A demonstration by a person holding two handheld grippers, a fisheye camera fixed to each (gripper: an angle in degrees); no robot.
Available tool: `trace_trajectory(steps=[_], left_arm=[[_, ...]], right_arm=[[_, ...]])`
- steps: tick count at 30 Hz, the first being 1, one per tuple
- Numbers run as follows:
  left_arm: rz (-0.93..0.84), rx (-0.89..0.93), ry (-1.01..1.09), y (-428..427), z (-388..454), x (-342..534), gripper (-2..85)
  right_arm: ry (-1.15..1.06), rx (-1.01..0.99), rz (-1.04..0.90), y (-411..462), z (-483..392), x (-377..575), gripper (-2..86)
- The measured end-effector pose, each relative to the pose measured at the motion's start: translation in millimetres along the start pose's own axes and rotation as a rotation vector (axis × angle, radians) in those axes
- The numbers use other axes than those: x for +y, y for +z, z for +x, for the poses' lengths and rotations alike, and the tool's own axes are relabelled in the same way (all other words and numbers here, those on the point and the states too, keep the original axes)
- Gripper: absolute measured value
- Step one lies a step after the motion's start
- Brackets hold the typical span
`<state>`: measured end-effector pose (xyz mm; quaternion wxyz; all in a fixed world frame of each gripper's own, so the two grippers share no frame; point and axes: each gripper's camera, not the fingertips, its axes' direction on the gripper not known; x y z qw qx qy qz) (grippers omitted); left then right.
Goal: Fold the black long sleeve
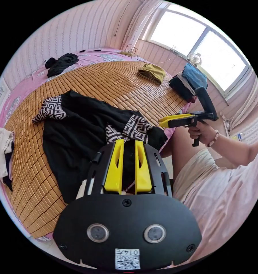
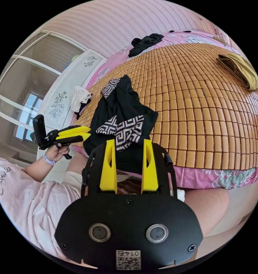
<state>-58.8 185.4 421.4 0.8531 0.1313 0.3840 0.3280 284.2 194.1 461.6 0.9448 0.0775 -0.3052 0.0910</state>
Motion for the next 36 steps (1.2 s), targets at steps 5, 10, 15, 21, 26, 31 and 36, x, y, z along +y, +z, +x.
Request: trace_trajectory(steps=[5, 10, 15, 21, 26, 31, 36], left_arm=[[-0.145, -0.107, -0.049, 44, -10, -22, 9.2], [-0.190, -0.115, -0.100, 49, -32, -27, 4.4], [0.063, -0.119, -0.231, -48, -87, -5, 3.6], [0.287, -0.387, -0.521, -182, -213, 57, 2.9], [0.420, -0.434, -0.733, -233, -277, 90, 2.9], [0.352, -0.408, -1.087, -219, -346, 143, 4.8], [0.241, -0.532, -1.166, -195, -355, 166, 5.2]], right_arm=[[0.025, 0.162, -0.007, 35, -15, -38, 14.8], [-0.008, 0.290, -0.104, 57, -28, -67, 5.1], [-0.077, 0.147, 0.013, -12, -26, -100, 1.6], [-0.025, 0.268, 0.304, -129, -7, -152, 1.2], [0.031, 0.392, 0.371, -159, 2, -189, 1.4], [0.198, 0.571, 0.227, -140, 39, -208, 3.1], [0.081, 0.666, 0.108, -80, 24, -221, 6.1]])
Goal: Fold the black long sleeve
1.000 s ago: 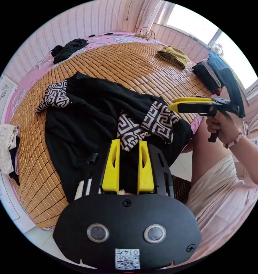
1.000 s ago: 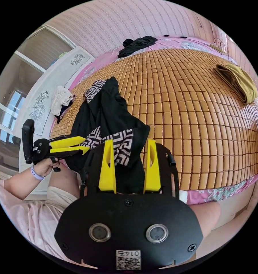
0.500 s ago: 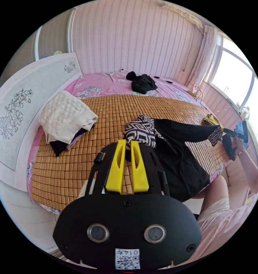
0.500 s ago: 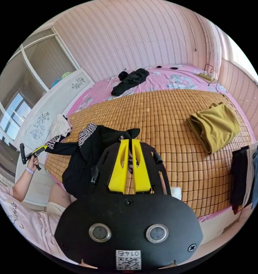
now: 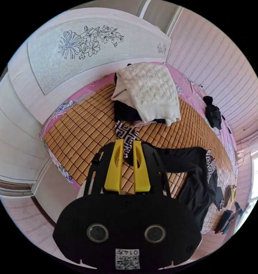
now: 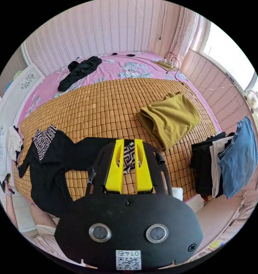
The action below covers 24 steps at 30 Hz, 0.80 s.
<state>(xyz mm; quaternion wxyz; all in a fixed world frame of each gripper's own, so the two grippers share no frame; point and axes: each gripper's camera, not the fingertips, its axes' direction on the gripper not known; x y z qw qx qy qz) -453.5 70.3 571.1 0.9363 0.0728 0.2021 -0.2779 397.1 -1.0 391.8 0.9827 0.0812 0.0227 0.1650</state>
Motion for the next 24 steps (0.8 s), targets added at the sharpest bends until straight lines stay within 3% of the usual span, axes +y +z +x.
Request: trace_trajectory(steps=[3, 8, 12, 15, 18, 24], left_arm=[[-0.011, 0.069, 0.253, 14, 51, 4, 4.4], [-0.177, 0.231, 0.534, 74, 159, 9, 6.7], [-0.260, 0.199, 0.628, 123, 225, 11, 6.5], [-0.225, 0.158, 0.739, 127, 252, 9, 2.5], [-0.178, 0.108, 0.809, 126, 272, -3, -0.3], [-0.129, 0.229, 0.602, 124, 287, -53, 4.0]], right_arm=[[-0.225, -0.116, -0.024, 29, -76, -17, 6.9], [-0.350, -0.375, -0.103, 89, -195, -53, 13.5], [-0.416, -0.259, -0.174, 134, -257, -76, 11.0], [-0.501, -0.291, -0.147, 132, -261, -87, 2.8], [-0.509, -0.231, -0.082, 120, -243, -115, 0.7], [-0.244, -0.168, -0.035, 104, -178, -178, 3.3]])
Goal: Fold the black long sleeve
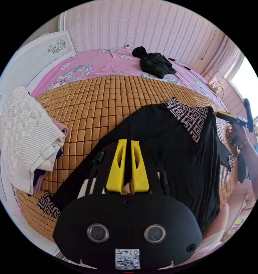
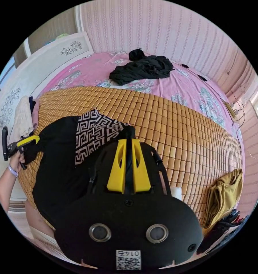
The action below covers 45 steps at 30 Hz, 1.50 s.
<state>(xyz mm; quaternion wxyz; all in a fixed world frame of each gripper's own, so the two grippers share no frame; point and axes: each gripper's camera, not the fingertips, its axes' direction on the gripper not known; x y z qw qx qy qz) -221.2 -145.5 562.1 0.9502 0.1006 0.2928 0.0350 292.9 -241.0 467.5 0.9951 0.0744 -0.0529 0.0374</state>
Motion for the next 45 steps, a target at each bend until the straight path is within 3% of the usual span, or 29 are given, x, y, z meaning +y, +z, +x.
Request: trace_trajectory(steps=[4, 8, 14, 20, 23, 28, 33, 41, 45], left_arm=[[0.063, 0.011, 0.079, -35, 5, 34, 6.0], [0.059, 0.089, 0.185, -67, 6, 113, 6.3], [-0.067, 0.114, 0.247, -60, 27, 201, 10.6], [-0.173, 0.138, 0.175, -25, 56, 184, 6.8], [-0.329, 0.198, 0.164, -27, 56, 177, 3.0], [-0.253, 0.424, 0.158, -109, 44, 165, 4.1], [-0.115, 0.292, 0.019, -114, 27, 195, 5.1], [-0.307, 0.054, 0.391, -54, 113, 247, 9.8], [-0.323, 0.023, 0.392, -34, 131, 242, 2.1]], right_arm=[[-0.039, -0.064, 0.058, -30, 16, 43, 6.3], [-0.086, -0.172, 0.027, -59, 25, 163, 9.1], [0.147, -0.245, -0.104, -67, 42, 314, 10.8], [0.253, -0.409, -0.183, -49, 68, 333, 5.4], [0.263, -0.539, -0.157, -66, 103, 335, 2.6], [0.363, -0.741, -0.063, -104, 170, 341, 1.5], [0.472, -0.704, -0.228, -63, 200, 352, 1.4], [0.408, -0.652, -0.222, -67, 203, 356, 1.4], [0.401, -0.743, -0.183, -82, 215, 352, 1.3]])
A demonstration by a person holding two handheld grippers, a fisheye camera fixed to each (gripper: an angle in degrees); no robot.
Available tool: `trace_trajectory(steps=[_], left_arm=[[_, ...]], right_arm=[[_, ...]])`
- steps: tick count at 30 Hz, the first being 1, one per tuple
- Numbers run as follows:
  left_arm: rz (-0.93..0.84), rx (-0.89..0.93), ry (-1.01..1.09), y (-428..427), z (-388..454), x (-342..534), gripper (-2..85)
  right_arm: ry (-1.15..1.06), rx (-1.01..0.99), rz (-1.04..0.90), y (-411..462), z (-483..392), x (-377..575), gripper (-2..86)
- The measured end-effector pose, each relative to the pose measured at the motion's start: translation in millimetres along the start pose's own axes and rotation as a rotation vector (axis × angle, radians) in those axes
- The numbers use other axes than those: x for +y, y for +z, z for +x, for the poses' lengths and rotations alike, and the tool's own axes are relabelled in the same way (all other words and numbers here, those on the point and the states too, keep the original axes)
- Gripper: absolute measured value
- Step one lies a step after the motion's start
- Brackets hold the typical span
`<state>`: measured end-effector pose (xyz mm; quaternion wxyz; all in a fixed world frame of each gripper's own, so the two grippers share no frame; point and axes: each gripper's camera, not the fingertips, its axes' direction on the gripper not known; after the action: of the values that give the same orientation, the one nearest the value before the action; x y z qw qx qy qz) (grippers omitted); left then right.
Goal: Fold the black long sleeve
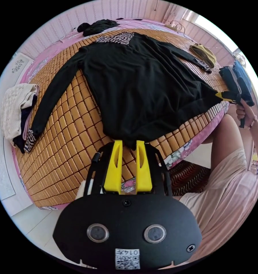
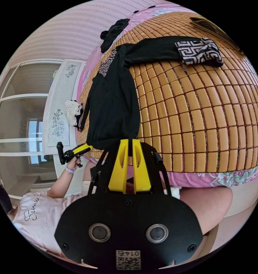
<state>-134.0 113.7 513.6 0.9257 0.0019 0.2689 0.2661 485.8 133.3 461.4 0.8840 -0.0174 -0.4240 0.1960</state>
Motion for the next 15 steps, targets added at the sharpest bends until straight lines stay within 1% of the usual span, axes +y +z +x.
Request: trace_trajectory(steps=[1, 3, 5, 7, 9, 11, 12, 15], left_arm=[[-0.016, 0.023, -0.018, -5, -4, -2, 0.9], [-0.019, 0.116, 0.023, -22, -8, -4, 0.4], [0.043, 0.147, -0.005, -51, -20, -8, 0.4], [0.250, 0.213, -0.129, -92, -43, -12, 1.5], [0.328, 0.250, -0.188, -104, -54, -14, 3.2], [0.307, 0.213, -0.210, -99, -56, -16, 3.9], [0.268, 0.196, -0.209, -90, -54, -17, 4.2], [0.165, 0.195, -0.196, -61, -46, -17, 5.0]], right_arm=[[-0.001, -0.040, 0.019, -6, 0, 0, 1.3], [0.029, -0.231, 0.136, -32, 8, -2, 1.3], [0.066, -0.289, 0.208, -44, 16, -7, 1.2], [0.100, -0.224, 0.247, -49, 21, -15, 1.2], [0.128, -0.112, 0.259, -44, 25, -25, 1.2], [0.150, -0.030, 0.218, -34, 28, -31, 1.2], [0.147, 0.017, 0.184, -27, 29, -33, 1.3], [0.110, 0.071, 0.117, -13, 25, -34, 1.3]])
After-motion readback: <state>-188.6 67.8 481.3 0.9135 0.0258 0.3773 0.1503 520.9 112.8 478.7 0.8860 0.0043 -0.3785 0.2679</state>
